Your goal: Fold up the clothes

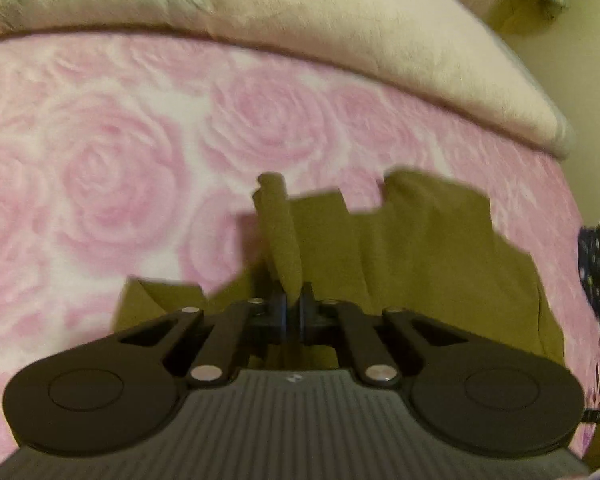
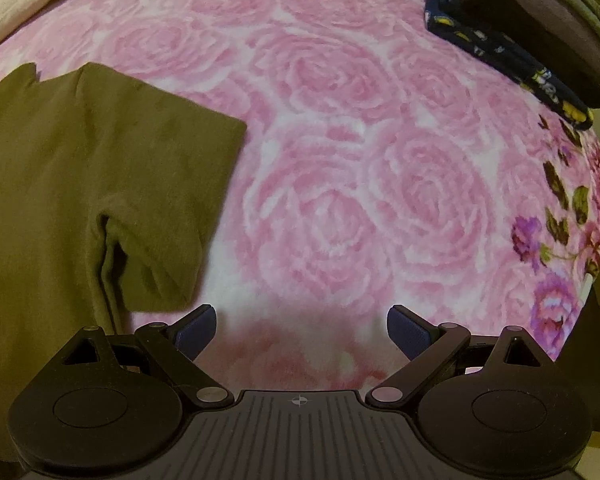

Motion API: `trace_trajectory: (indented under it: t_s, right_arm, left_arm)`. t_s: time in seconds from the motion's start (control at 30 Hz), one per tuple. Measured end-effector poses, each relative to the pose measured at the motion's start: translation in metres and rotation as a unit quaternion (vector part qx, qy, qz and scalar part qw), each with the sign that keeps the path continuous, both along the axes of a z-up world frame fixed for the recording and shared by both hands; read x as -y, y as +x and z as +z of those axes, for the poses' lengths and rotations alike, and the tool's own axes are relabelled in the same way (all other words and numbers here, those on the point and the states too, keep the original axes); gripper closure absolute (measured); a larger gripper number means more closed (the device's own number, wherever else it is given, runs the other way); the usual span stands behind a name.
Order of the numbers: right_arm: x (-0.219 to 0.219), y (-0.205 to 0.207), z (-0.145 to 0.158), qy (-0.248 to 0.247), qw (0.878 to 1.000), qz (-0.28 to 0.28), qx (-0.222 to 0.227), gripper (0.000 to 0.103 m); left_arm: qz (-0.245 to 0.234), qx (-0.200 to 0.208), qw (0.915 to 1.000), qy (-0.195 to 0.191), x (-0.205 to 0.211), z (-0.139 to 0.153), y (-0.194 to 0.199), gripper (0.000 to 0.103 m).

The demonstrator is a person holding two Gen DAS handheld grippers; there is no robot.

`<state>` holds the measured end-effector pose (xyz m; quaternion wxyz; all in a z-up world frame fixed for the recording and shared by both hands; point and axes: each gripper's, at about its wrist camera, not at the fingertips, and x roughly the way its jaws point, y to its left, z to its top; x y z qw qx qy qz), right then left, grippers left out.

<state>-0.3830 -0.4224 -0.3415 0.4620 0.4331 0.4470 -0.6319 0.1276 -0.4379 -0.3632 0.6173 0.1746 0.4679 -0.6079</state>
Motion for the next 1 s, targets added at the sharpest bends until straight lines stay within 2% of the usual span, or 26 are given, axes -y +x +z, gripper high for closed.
trace_trajectory:
  t_s: [0.1,0.17,0.2,0.3,0.33,0.4,0.47,0.57,0.63,0.7,0.77,0.83,0.9,0.93,0.97,1.0]
  right_arm:
    - [0.004,0.004,-0.001,-0.002,1.0,0.001,-0.004,0.008]
    - [0.006,0.007,-0.001,-0.003,1.0,0.002,-0.006,0.008]
    - [0.008,0.009,-0.002,-0.004,1.0,0.002,-0.008,0.008]
    - [0.012,0.013,-0.003,-0.006,1.0,0.004,-0.012,0.008]
    - [0.013,0.014,-0.003,-0.007,1.0,0.004,-0.013,0.008]
    - [0.014,0.022,-0.005,-0.01,1.0,0.012,-0.015,0.008]
    - [0.013,0.03,-0.005,-0.015,1.0,0.022,-0.015,0.008]
    - [0.01,0.033,-0.002,-0.022,0.999,0.031,-0.012,0.008]
    - [0.007,0.029,0.0,-0.028,0.999,0.028,-0.012,0.008]
    - [0.002,0.019,0.004,-0.038,0.999,0.006,0.003,0.008]
    - [-0.006,0.002,0.009,-0.06,0.997,-0.042,0.04,0.008]
    - [-0.015,-0.02,0.013,-0.083,0.984,-0.117,0.104,0.008]
    - [-0.029,-0.04,0.009,-0.099,0.957,-0.204,0.182,0.008]
    - [-0.036,-0.047,0.005,-0.099,0.943,-0.237,0.211,0.01]
    - [-0.04,-0.048,0.002,-0.095,0.939,-0.246,0.222,0.018]
    - [-0.041,-0.044,-0.001,-0.09,0.945,-0.227,0.22,0.036]
  left_arm:
    - [0.075,0.039,0.994,-0.069,-0.032,0.032,0.047,0.1]
    - [0.153,0.078,0.9802,-0.099,-0.061,0.055,0.095,0.101]
    - [0.185,0.097,0.9731,-0.097,-0.075,0.061,0.117,0.101]
    - [0.275,0.153,0.9466,-0.071,-0.118,0.071,0.183,0.1]
    - [0.287,0.168,0.9416,-0.054,-0.129,0.066,0.196,0.1]
    - [0.292,0.192,0.9368,-0.007,-0.146,0.047,0.212,0.1]
    - [0.287,0.201,0.9358,0.037,-0.159,0.023,0.21,0.1]
    - [0.31,0.197,0.9269,0.077,-0.179,-0.009,0.192,0.099]
    - [0.342,0.185,0.9157,0.101,-0.2,-0.021,0.184,0.098]
    - [0.378,0.169,0.9026,0.117,-0.219,-0.026,0.175,0.089]
    - [0.401,0.155,0.8944,0.123,-0.234,-0.018,0.167,0.085]
    - [0.416,0.14,0.8881,0.137,-0.244,-0.007,0.155,0.086]
    - [0.425,0.118,0.8854,0.146,-0.253,0.003,0.142,0.087]
    - [0.425,0.1,0.8872,0.149,-0.257,0.007,0.135,0.087]
    - [0.422,0.082,0.89,0.152,-0.259,0.012,0.127,0.087]
    - [0.418,0.064,0.8928,0.154,-0.26,0.016,0.118,0.088]
